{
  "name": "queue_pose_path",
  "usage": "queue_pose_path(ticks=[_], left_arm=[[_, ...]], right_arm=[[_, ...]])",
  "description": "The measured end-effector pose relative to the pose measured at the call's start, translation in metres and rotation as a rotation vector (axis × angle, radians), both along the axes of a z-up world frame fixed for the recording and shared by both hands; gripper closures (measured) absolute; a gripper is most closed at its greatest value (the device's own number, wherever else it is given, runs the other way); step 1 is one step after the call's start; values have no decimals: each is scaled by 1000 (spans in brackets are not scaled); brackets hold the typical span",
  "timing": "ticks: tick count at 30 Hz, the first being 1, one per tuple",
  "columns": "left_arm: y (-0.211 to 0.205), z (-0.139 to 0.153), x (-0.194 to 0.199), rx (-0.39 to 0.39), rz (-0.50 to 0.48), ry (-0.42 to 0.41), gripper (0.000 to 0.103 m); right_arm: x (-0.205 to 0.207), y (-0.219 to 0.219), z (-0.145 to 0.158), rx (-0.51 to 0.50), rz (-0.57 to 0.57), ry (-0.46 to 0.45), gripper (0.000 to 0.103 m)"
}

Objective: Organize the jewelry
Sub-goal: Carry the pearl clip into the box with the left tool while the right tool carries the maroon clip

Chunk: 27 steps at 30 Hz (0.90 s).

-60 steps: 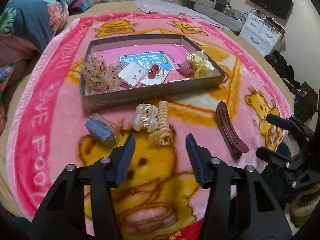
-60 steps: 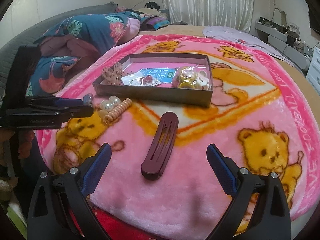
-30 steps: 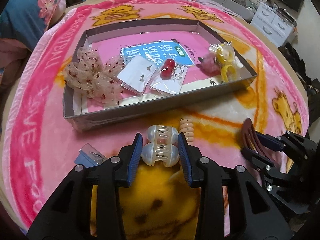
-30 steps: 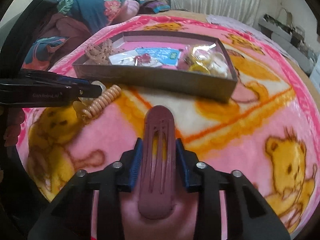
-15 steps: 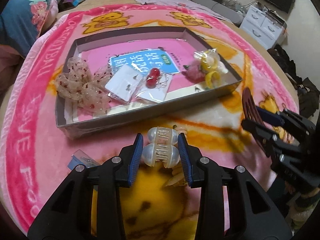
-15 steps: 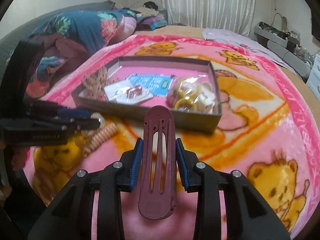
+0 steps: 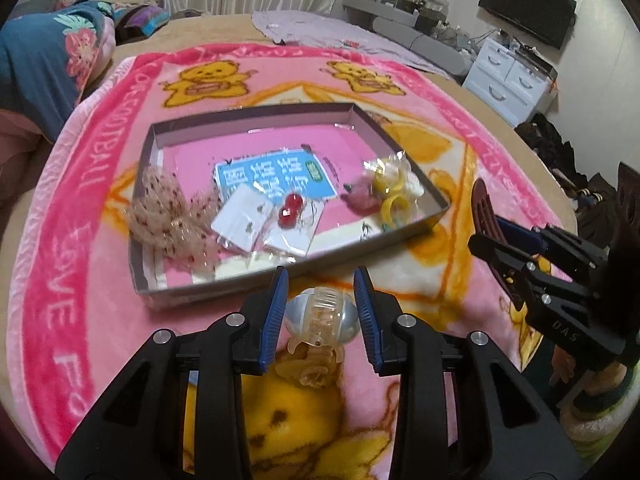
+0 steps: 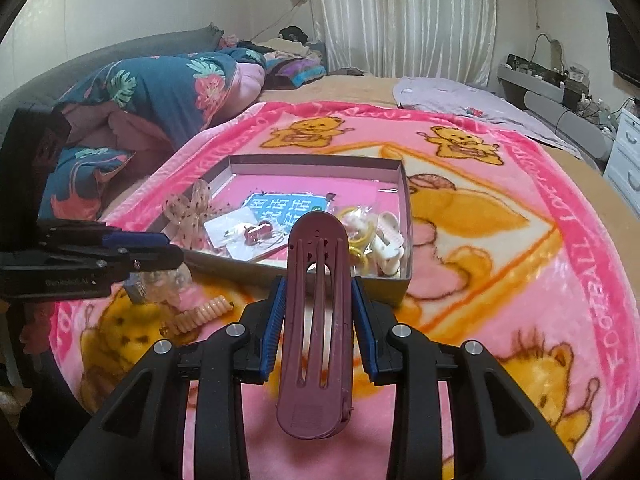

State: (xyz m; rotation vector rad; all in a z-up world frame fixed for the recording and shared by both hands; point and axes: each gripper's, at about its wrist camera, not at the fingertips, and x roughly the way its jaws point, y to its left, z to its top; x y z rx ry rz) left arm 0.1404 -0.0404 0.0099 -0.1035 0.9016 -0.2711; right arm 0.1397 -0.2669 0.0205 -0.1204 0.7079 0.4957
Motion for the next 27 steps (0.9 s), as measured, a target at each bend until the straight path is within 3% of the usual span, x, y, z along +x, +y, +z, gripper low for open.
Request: queue_pose_path(ticks=[27], left_arm=[[57, 37, 44, -14, 114, -72, 77]], right_arm=[[40, 33, 23, 12, 29, -28, 72]])
